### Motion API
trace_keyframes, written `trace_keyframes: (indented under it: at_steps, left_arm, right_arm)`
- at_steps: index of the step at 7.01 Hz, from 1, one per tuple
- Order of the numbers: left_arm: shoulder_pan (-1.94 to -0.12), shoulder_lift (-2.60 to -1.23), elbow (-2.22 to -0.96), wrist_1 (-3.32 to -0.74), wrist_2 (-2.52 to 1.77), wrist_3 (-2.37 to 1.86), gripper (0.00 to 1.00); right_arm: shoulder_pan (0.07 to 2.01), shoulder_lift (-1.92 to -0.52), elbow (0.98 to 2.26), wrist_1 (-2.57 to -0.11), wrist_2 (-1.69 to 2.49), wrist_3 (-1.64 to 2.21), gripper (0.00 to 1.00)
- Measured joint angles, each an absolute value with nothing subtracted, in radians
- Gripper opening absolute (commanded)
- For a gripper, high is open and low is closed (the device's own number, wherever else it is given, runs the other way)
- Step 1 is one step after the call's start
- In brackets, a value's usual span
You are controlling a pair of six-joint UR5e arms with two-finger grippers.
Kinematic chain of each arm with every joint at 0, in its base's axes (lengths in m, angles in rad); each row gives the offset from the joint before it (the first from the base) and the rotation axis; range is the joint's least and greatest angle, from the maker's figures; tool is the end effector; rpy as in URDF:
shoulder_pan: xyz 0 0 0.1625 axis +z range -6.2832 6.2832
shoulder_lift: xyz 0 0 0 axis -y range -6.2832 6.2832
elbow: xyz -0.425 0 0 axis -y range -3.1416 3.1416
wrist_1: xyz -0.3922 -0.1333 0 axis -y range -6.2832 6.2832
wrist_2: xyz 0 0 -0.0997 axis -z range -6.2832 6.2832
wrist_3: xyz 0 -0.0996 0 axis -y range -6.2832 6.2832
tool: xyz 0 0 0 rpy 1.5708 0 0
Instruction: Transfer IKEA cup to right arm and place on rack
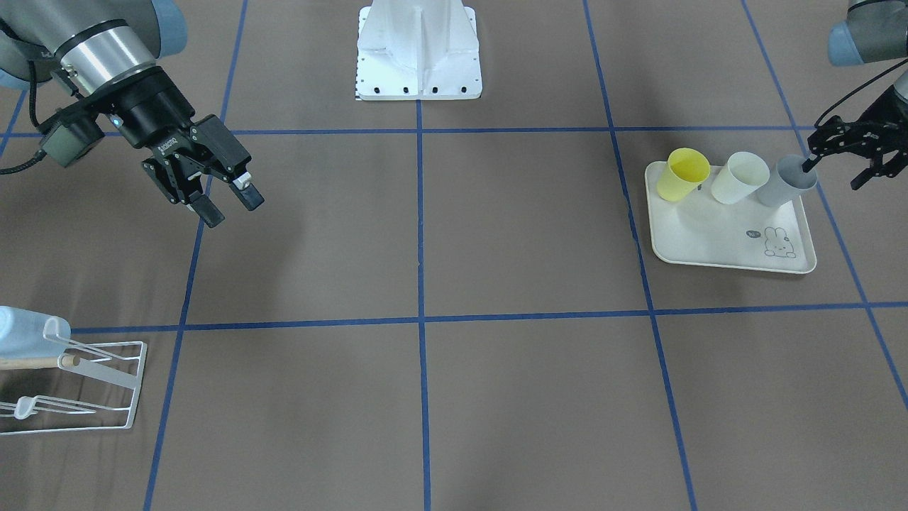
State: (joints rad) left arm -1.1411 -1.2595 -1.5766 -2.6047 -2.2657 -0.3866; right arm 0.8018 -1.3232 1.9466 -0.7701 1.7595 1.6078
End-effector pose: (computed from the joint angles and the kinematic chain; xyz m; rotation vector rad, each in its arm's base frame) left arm 0.0906 -0.3646 0.6758 0.3780 0.8870 0.2926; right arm -0.2889 -0.4634 0.2612 0.3913 -1.3964 0.5555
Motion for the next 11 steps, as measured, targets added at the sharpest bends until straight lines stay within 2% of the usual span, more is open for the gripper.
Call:
trace_keyframes:
  at_steps: [1,2,4,8,11]
  left_arm:
    - [-1.13,-1.26,-1.574,-2.605,-2.266,-0.387,0.57]
    - [-1.124,-1.261,-1.569,-2.605,-2.266,-0.387,0.35]
    - [-1.12,-1.269,-1.551,-2.605,-2.266,-0.387,0.02]
    - [-1.127,-1.27,-1.557,-2.604,-2.276,-0.389,0.0]
    - [-1.26,-1.335,-1.577,-2.52,-2.275,-0.395,0.0]
  right_arm:
    - [0.802,-1.324,1.947,-0.77,1.759,1.608,1.0]
    - [0.802,-1.323,1.947,-0.77,1.759,1.608,1.0]
    - [0.802,-1.323,1.947,-0.77,1.759,1.606,1.0]
    - [0.802,-1.322,1.95,-0.77,1.761,1.606,1.0]
    - [0.8,-1.322,1.948,-0.752,1.76,1.61,1.0]
